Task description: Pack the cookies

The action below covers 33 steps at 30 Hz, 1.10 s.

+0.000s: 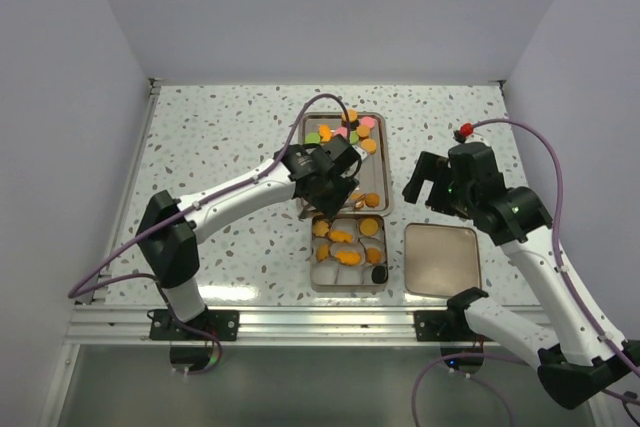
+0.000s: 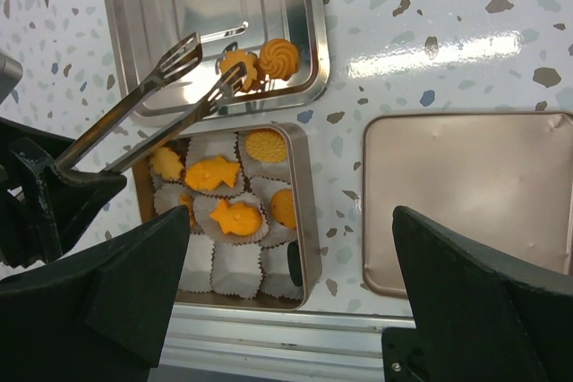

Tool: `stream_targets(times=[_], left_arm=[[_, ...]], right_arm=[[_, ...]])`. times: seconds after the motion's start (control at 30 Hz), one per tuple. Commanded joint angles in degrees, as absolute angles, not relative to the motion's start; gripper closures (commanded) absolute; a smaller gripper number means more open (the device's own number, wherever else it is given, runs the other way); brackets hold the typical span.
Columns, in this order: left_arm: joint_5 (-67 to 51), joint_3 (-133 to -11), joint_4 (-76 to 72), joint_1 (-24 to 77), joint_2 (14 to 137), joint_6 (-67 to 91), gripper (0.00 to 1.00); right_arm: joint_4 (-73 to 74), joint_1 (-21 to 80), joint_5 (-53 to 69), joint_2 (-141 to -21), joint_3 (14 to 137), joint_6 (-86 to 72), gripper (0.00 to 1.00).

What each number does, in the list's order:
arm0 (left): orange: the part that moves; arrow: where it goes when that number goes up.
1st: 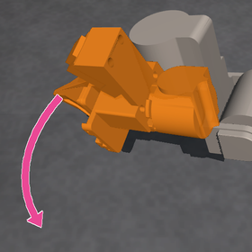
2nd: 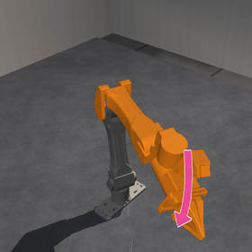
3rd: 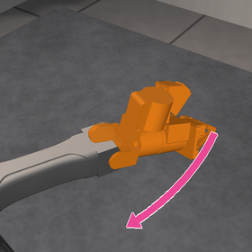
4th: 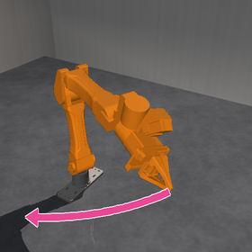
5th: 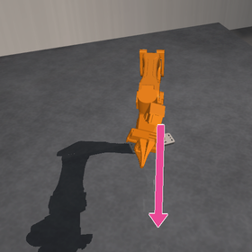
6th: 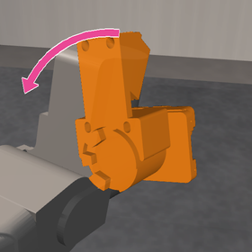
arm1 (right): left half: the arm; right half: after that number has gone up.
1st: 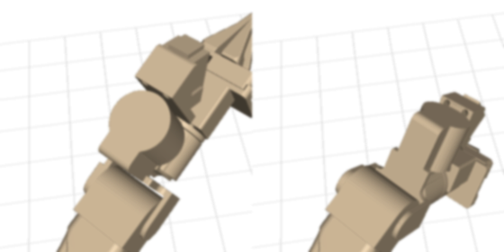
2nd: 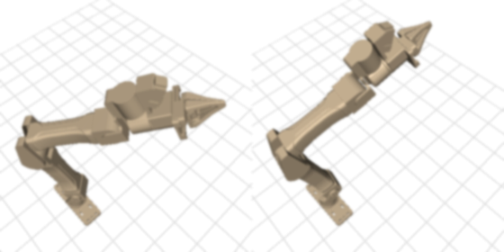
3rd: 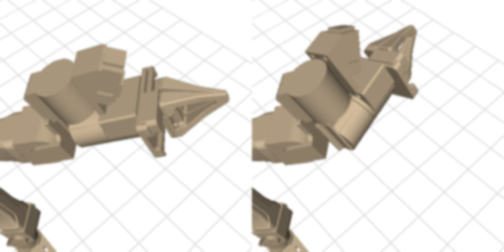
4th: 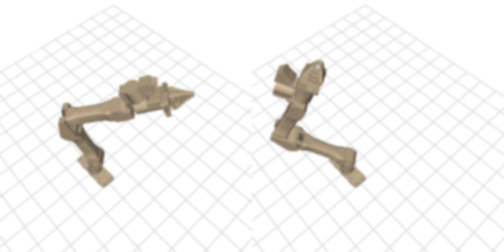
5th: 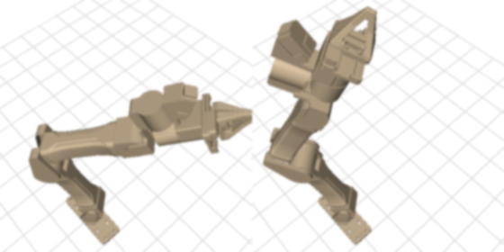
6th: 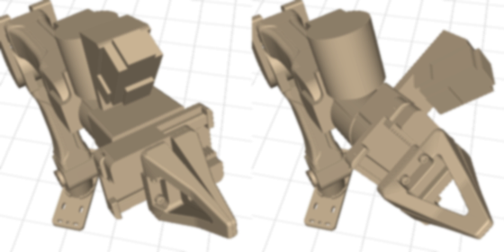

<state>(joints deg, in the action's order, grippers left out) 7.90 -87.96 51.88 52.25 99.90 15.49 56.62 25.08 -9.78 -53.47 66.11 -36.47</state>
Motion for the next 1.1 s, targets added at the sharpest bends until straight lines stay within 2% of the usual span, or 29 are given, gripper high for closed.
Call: stream_targets(times=[0.0, 0.43, 0.7, 1.07], left_arm=[[5.89, -90.09, 50.62, 51.94, 100.28, 13.71, 0.46], [6.86, -89.82, 51.33, 51.68, 102.57, 13.45, 0.48], [7.12, -91.67, 52.12, 51.07, 103.62, 13.18, 0.6], [8.79, -91.94, 52.03, 47.73, 95.98, 13.27, 0.61]], right_arm=[[57.22, 25.13, -11.43, -53.17, 66.09, -37.44, 0.01], [55.99, 25.14, -11.07, -54.84, 66.18, -37.44, 0.01], [55.28, 25.05, -10.99, -55.11, 65.65, -37.44, 0.01], [53.27, 25.05, -9.67, -56.69, 65.39, -36.83, 0.01]])
